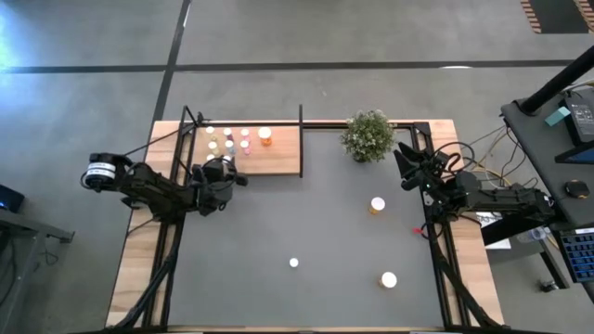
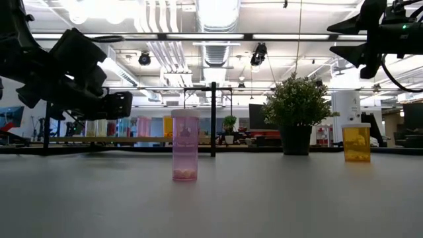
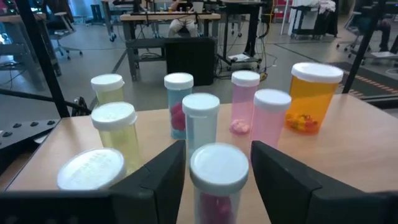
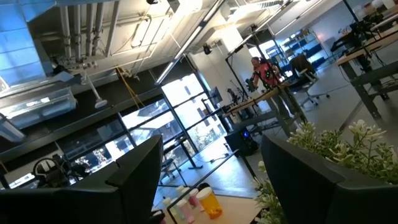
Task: Pick and place medicine bottles onto shelf by color
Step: Put the blue pill bottle on the shelf aligned with the other blue pill bottles, then put the pink pill bottle on the shelf aligned with the other pink pill bottles
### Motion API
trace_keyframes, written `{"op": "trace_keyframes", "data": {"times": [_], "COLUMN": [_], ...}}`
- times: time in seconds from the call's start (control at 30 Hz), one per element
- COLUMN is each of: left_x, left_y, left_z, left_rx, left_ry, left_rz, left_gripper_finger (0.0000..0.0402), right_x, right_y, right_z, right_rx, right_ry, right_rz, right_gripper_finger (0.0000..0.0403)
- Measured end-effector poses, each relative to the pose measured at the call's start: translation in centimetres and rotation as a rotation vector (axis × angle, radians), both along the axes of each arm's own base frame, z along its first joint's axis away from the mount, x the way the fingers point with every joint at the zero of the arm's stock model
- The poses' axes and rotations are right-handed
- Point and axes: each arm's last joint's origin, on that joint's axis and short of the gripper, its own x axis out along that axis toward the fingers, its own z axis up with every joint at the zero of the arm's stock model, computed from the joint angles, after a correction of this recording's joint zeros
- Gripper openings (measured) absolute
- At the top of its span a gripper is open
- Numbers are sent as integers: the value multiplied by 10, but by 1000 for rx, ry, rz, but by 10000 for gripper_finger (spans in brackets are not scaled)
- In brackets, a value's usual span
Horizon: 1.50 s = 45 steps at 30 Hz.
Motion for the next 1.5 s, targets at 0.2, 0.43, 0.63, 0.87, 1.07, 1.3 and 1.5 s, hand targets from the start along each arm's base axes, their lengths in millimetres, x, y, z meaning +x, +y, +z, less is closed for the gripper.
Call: {"op": "trace_keyframes", "data": {"times": [0.2,0.43,0.63,0.87,1.07,1.3,1.5], "left_x": [-1,-4,-7,-9,-1,28,58], "left_y": [0,0,-1,-4,-10,-33,-65], "left_z": [10,25,47,77,93,120,121], "left_rx": [21,45,96,185,238,256,195], "left_ry": [10,-14,5,-90,-211,-262,-161], "left_rz": [-6,-15,-43,-282,-581,-795,-885], "left_gripper_finger": [167,167,167,167,167,167,167], "right_x": [0,0,0,0,0,0,0], "right_y": [0,0,0,0,0,0,0], "right_z": [0,0,0,0,0,0,0], "right_rx": [0,0,0,0,0,0,0], "right_ry": [0,0,0,0,0,0,0], "right_rz": [0,0,0,0,0,0,0], "right_gripper_finger": [260,260,260,260,260,260,260]}}
